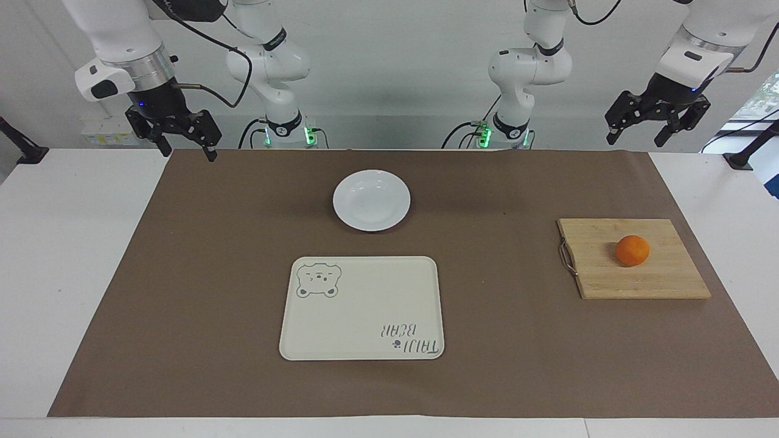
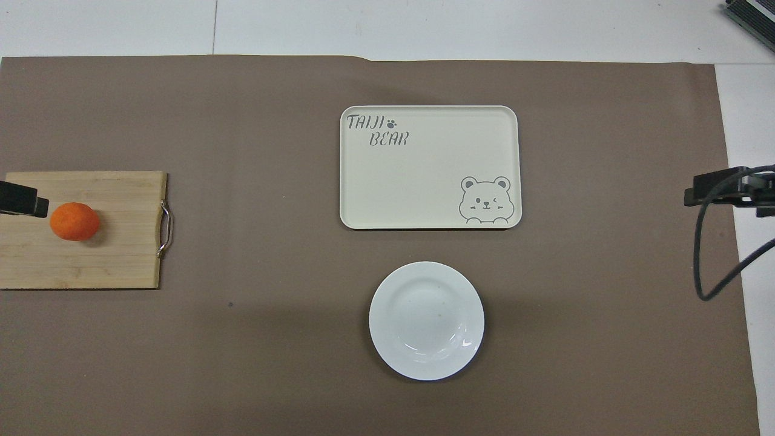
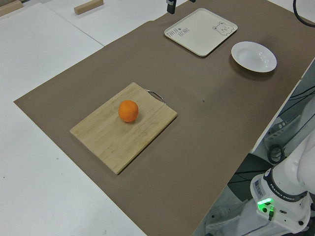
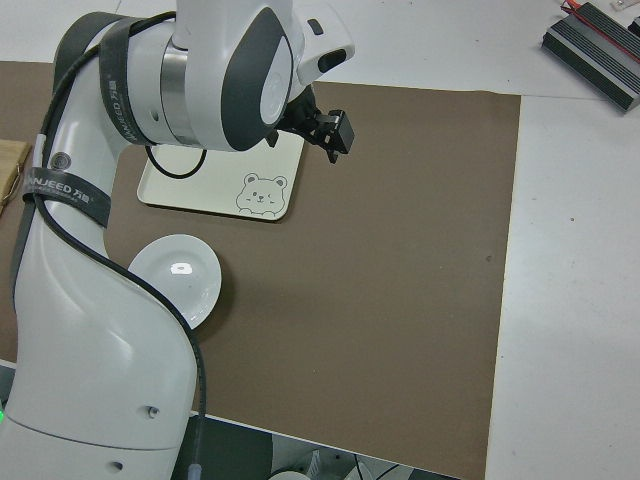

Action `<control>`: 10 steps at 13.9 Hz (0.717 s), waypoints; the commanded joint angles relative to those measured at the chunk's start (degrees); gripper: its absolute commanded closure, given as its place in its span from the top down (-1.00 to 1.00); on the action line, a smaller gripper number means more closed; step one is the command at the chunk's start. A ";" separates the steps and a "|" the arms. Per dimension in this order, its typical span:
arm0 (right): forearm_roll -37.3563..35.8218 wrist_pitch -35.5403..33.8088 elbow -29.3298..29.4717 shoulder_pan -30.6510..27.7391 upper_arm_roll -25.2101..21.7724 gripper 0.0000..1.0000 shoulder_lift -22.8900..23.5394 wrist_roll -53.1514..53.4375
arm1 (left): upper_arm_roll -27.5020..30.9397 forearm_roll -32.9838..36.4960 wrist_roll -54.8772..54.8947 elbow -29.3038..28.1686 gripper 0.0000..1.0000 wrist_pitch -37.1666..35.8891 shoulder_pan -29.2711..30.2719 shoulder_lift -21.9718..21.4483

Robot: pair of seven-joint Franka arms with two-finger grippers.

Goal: Place orange and plate with both arms

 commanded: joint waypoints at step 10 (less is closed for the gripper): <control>-0.10 -1.24 1.15 -0.46 0.29 1.00 0.41 0.21 | 0.08 -0.24 16.56 -17.09 1.00 16.33 10.05 -0.80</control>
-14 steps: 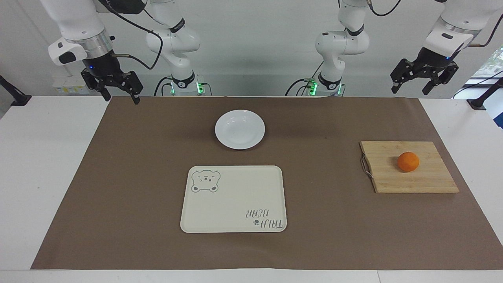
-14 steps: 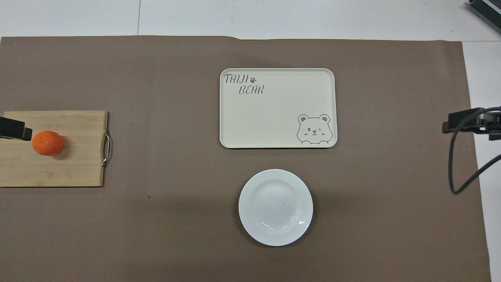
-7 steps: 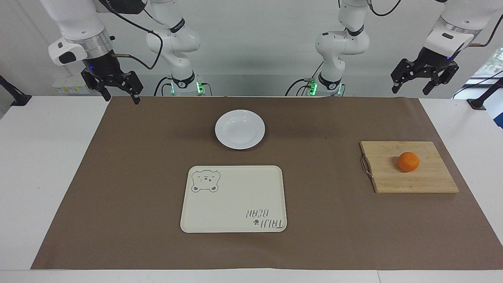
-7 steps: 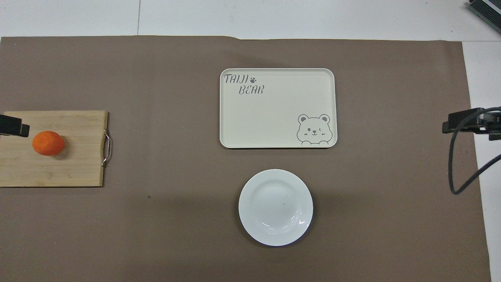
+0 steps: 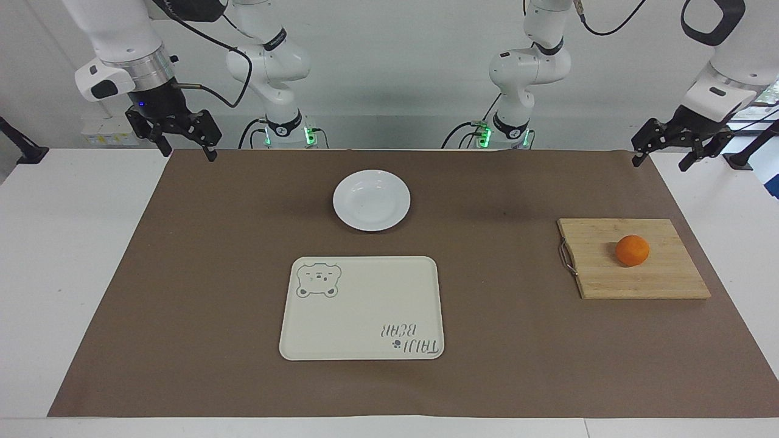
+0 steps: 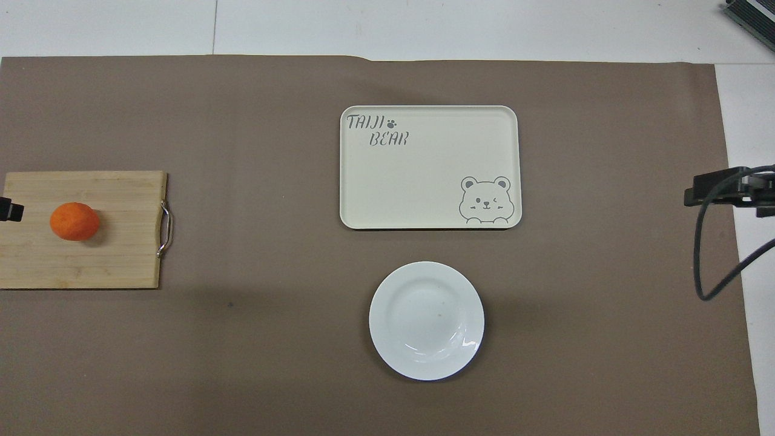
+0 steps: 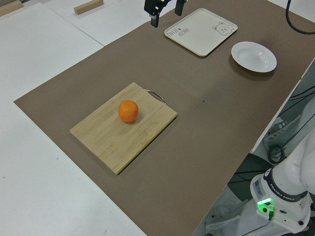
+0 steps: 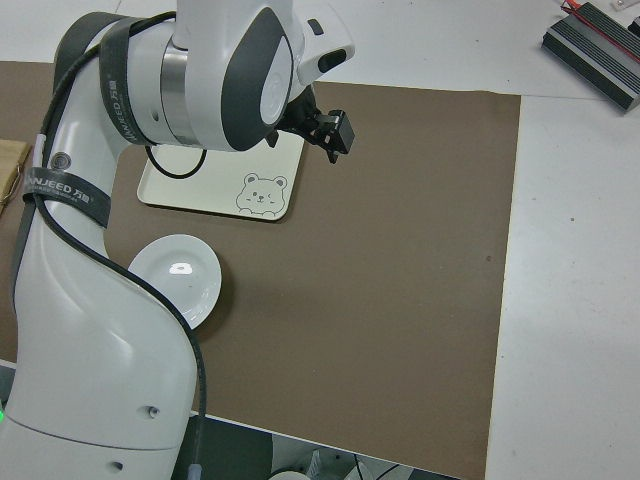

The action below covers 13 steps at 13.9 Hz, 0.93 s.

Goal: Place orange and plate with both arms
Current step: 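Reach the left gripper to the orange and grasp it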

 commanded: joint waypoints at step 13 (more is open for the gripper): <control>-0.10 -1.19 1.15 -0.46 0.29 1.00 0.41 0.30 | -0.55 -0.35 8.77 -20.50 1.00 37.76 6.88 13.80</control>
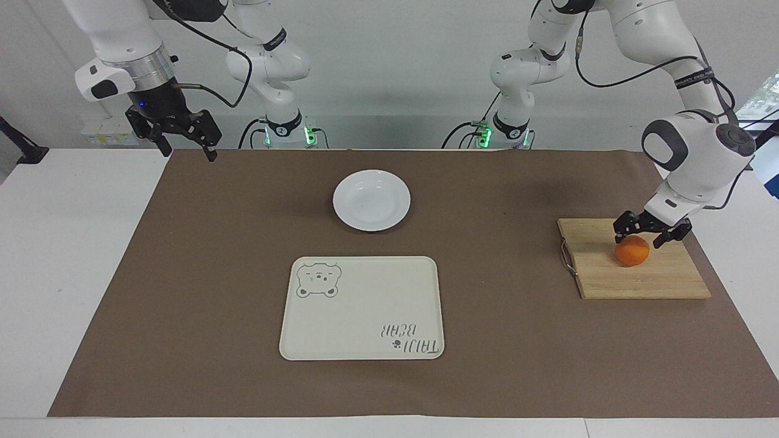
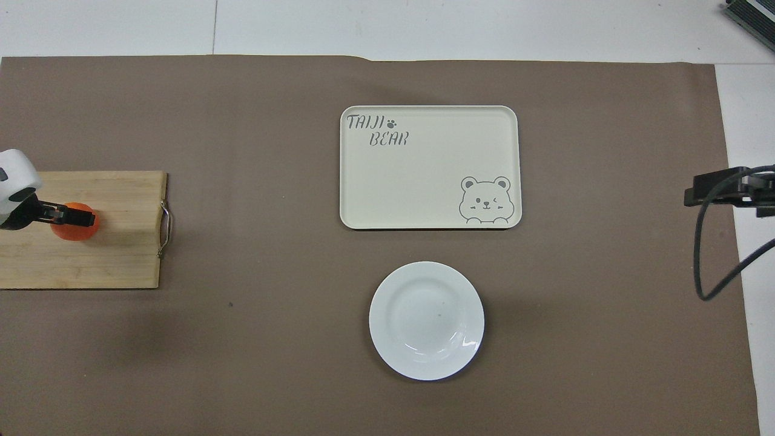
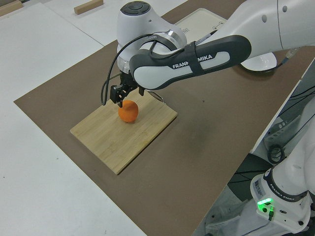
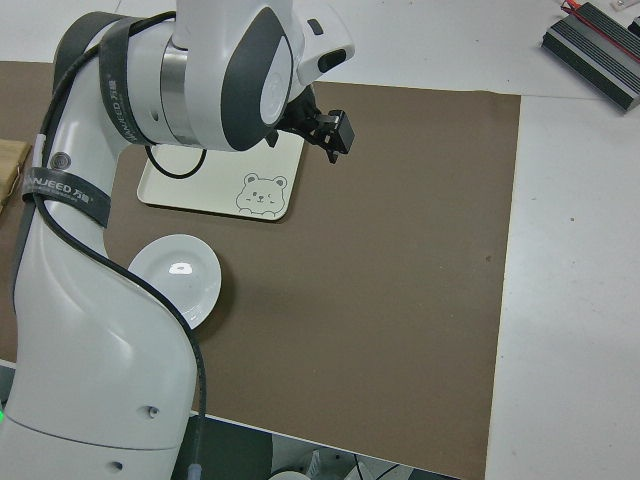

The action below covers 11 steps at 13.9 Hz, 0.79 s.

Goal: Place orange and plate with both arms
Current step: 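Reach the left gripper to the orange and grasp it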

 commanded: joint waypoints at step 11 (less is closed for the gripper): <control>-0.10 -1.28 1.15 -0.46 0.29 1.00 0.41 0.30 | -0.96 -0.34 -0.74 -2.53 -1.00 1.73 0.82 -3.19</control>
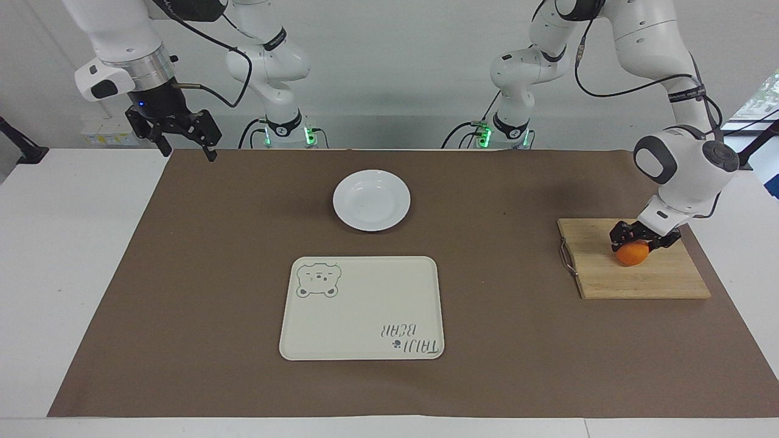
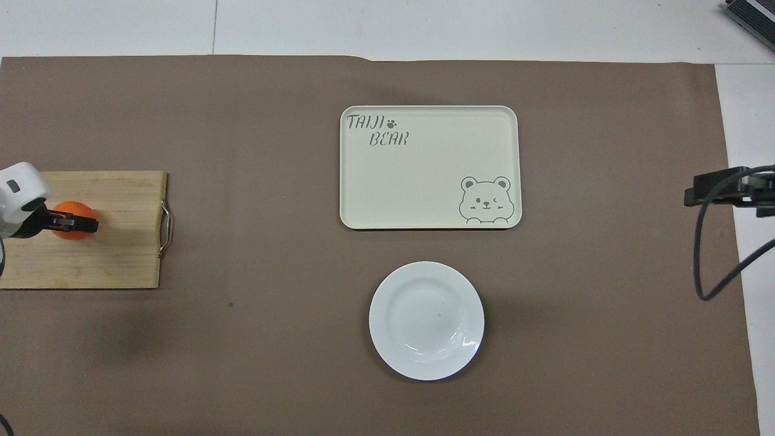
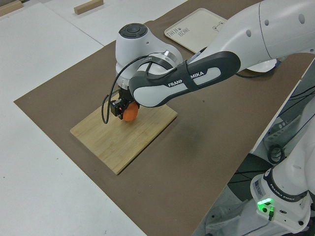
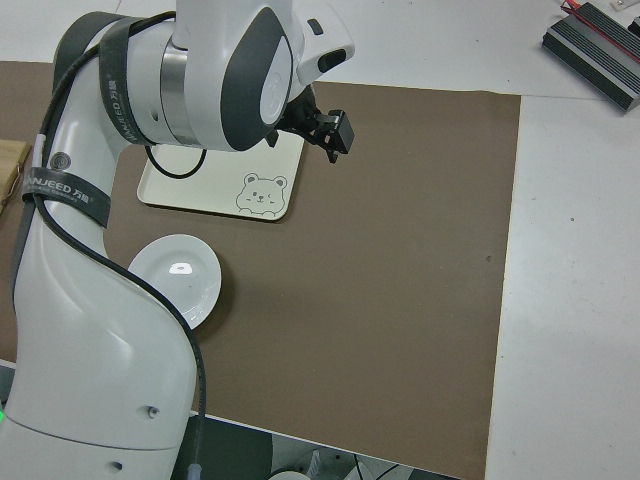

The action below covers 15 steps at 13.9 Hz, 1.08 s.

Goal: Place orange and plate with both arms
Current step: 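Reach the left gripper to the orange and grasp it, then carry the orange with the left gripper over the white plate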

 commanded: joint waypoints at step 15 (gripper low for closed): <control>-0.19 -4.00 1.03 -0.46 0.38 1.00 0.14 0.12 | -1.44 -3.20 -45.42 0.25 -1.00 -3.26 -50.70 -7.54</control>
